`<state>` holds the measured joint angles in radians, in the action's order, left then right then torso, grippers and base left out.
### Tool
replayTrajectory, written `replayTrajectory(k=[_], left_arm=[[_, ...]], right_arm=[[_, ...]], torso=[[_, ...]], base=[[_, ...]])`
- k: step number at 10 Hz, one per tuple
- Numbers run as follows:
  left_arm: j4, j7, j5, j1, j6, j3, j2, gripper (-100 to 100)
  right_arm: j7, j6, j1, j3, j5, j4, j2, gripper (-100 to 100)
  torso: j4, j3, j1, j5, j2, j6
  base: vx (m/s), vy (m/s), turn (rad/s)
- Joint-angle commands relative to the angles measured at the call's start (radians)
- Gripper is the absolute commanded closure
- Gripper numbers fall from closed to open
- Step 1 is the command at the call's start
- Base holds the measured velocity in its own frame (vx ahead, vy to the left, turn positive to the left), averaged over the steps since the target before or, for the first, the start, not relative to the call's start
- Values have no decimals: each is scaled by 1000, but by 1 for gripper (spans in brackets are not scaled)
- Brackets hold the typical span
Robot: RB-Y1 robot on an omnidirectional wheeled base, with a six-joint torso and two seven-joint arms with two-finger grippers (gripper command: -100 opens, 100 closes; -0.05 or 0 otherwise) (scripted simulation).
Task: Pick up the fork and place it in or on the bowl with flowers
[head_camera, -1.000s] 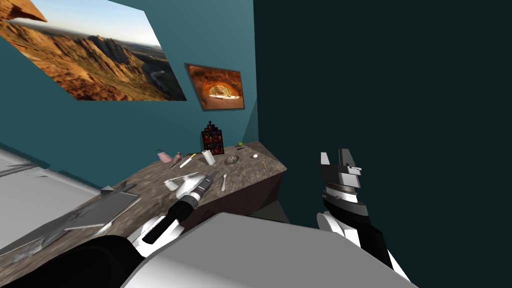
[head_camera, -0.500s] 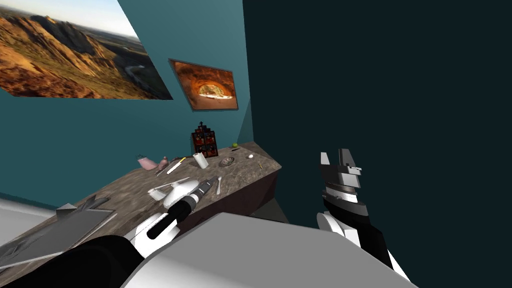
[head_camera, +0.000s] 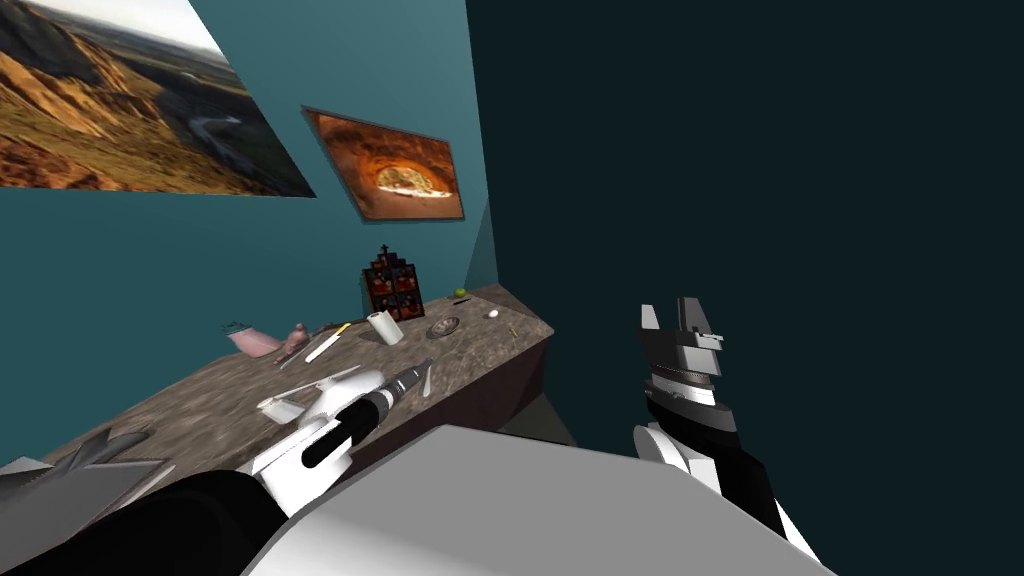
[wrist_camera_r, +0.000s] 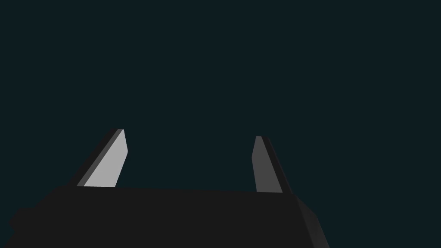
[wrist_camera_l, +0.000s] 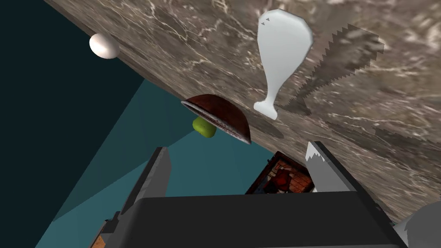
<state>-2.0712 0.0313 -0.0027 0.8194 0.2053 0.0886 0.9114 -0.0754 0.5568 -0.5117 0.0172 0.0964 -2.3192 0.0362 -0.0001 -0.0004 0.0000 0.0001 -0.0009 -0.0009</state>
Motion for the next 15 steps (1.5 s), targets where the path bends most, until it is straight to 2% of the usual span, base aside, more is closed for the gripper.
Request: replayTrajectory(k=[1, 2, 3, 6, 10, 11, 12, 13, 15], left_arm=[[17, 1, -9, -1, 28, -16, 47, -100], [33, 2, -16, -3, 48, -29, 78, -100], [33, 2, -16, -3, 48, -29, 82, -100], [76, 6, -33, -7, 100, -64, 174, -100], [118, 11, -48, -5, 149, -103, 264, -100], [114, 10, -45, -10, 139, -98, 250, -100], [117, 10, -45, -11, 141, -100, 252, 0], [144, 4, -50, -25, 130, -108, 234, -100], [179, -5, -56, -42, 116, -118, 211, -100]], right_arm=[[0, 0, 0, 0, 0, 0, 0, 0], [0, 0, 0, 0, 0, 0, 0, 0], [0, 0, 0, 0, 0, 0, 0, 0], [0, 0, 0, 0, 0, 0, 0, 0], [0, 0, 0, 0, 0, 0, 0, 0], [0, 0, 0, 0, 0, 0, 0, 0], [0, 0, 0, 0, 0, 0, 0, 0], [0, 0, 0, 0, 0, 0, 0, 0], [0, 0, 0, 0, 0, 0, 0, 0]], torso=[[0, 0, 0, 0, 0, 0], [0, 0, 0, 0, 0, 1], [0, 0, 0, 0, 0, 1], [0, 0, 0, 0, -1, 1], [0, 0, 0, 0, 0, 0], [0, 0, 0, 0, 0, 0], [0, 0, 0, 0, 0, 0], [0, 0, 0, 0, 0, 0], [0, -1, 0, 0, -2, 0]], base=[[-2, -5, -90], [-2, -7, -203], [-2, -1, -99], [1, -3, -171], [2, 0, -115], [1, 2, -18], [0, 0, 0], [17, 1, -80], [36, 9, -74]])
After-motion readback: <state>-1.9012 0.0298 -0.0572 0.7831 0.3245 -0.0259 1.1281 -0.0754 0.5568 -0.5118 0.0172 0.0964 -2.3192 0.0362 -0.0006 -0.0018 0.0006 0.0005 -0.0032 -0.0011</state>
